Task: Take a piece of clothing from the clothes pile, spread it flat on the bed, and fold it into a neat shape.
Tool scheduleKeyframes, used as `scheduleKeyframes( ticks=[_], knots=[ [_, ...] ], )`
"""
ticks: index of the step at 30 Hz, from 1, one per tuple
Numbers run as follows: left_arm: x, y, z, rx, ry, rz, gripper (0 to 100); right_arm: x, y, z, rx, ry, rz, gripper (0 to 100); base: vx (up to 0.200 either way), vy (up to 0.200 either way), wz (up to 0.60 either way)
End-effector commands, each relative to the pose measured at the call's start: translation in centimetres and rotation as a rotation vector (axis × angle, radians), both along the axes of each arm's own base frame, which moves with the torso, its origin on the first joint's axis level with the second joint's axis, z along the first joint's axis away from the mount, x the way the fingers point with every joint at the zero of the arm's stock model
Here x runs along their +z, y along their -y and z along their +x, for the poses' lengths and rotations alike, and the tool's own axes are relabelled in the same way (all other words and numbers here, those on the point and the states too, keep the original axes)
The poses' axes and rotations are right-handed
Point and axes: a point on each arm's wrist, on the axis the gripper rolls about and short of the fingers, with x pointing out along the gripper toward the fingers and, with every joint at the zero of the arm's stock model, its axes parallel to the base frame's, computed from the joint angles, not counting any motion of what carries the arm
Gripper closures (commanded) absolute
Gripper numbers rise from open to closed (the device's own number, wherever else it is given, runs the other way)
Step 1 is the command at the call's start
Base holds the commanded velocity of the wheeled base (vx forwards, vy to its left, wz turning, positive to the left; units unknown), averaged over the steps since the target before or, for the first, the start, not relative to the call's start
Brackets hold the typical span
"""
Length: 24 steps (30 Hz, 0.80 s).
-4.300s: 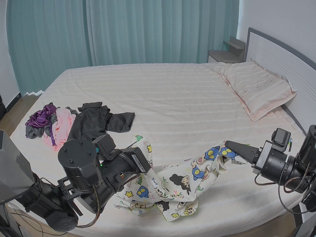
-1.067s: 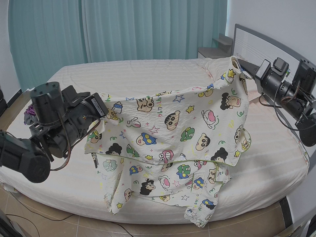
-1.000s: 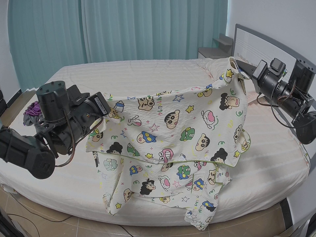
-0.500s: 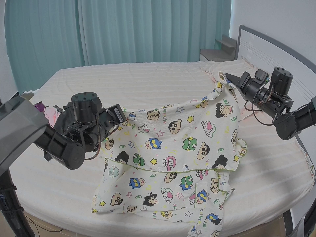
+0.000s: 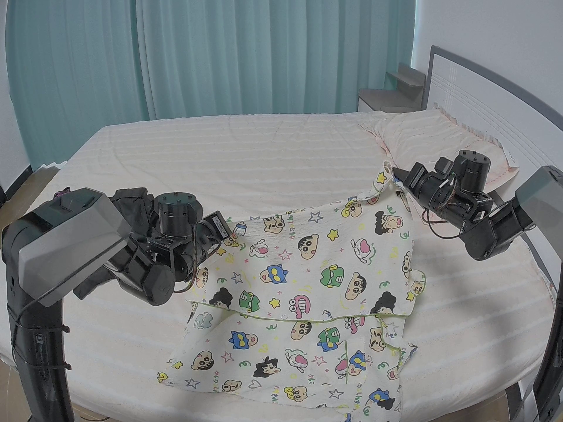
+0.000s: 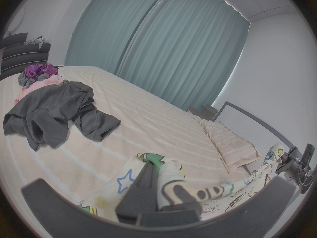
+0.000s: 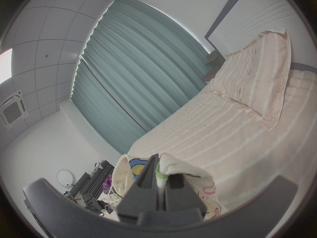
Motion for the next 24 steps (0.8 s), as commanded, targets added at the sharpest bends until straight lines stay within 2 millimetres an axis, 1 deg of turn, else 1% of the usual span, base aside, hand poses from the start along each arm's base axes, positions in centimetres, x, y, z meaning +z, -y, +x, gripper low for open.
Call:
scheduleKeyframes(
  ticks=[1,2,6,10,12,13,15,16,17,19,20,21,22,23,24],
  knots=[
    [-2.5,0.1,0.5,0.002,-0.047,0.017,100,-2.2,0.0,0.7,-0.002,-0.047,-0.008,100,0.2,0.0,0.0],
    [-2.7,0.1,0.6,0.003,-0.048,0.019,100,-2.4,-0.1,0.7,0.0,-0.053,-0.009,100,0.2,0.0,0.0],
    [-3.7,0.2,1.2,0.007,-0.063,0.023,100,-3.7,-0.1,1.2,-0.002,-0.078,-0.014,100,0.0,0.0,0.0],
    [-5.1,0.4,1.9,0.015,-0.078,0.029,100,-5.5,-0.2,2.0,-0.02,-0.11,-0.021,100,0.0,0.0,0.0],
    [-5.6,0.5,2.0,0.014,-0.085,0.03,100,-6.5,-0.3,2.4,-0.041,-0.121,-0.026,100,0.0,0.0,0.0],
    [-5.6,0.5,2.0,0.014,-0.086,0.029,100,-6.6,-0.3,2.5,-0.043,-0.124,-0.026,100,0.0,0.0,0.0],
    [-6.6,0.4,2.6,0.021,-0.094,0.033,100,-7.6,-0.4,3.2,-0.067,-0.136,-0.031,100,0.0,0.0,0.0],
    [-6.7,0.4,2.6,0.021,-0.094,0.033,100,-7.7,-0.4,3.3,-0.069,-0.136,-0.031,100,0.0,0.0,0.0],
    [-7.4,0.2,3.5,0.034,-0.09,0.03,100,-8.6,-0.5,4.3,-0.096,-0.133,-0.035,100,0.0,0.0,0.0],
    [-7.9,0.0,4.0,0.043,-0.088,0.028,100,-9.1,-0.7,4.7,-0.11,-0.134,-0.037,100,0.0,0.0,0.0],
    [-8.1,-0.2,4.3,0.051,-0.09,0.03,100,-9.5,-0.8,4.9,-0.113,-0.141,-0.041,0,0.0,0.0,0.0],
    [-8.1,-0.2,4.4,0.054,-0.09,0.03,100,-9.6,-0.9,5.0,-0.111,-0.144,-0.042,0,0.0,0.0,0.0],
    [-8.5,-0.6,5.0,0.079,-0.1,0.037,0,-10.4,-1.2,5.3,-0.108,-0.165,-0.046,0,0.0,0.0,0.0],
    [-8.7,-0.9,5.4,0.093,-0.107,0.041,0,-10.9,-1.4,5.6,-0.108,-0.171,-0.048,0,0.0,0.0,0.0],
    [-8.7,-0.9,5.4,0.093,-0.107,0.041,0,-10.9,-1.4,5.6,-0.108,-0.171,-0.048,0,0.0,0.0,0.0]
  ],
)
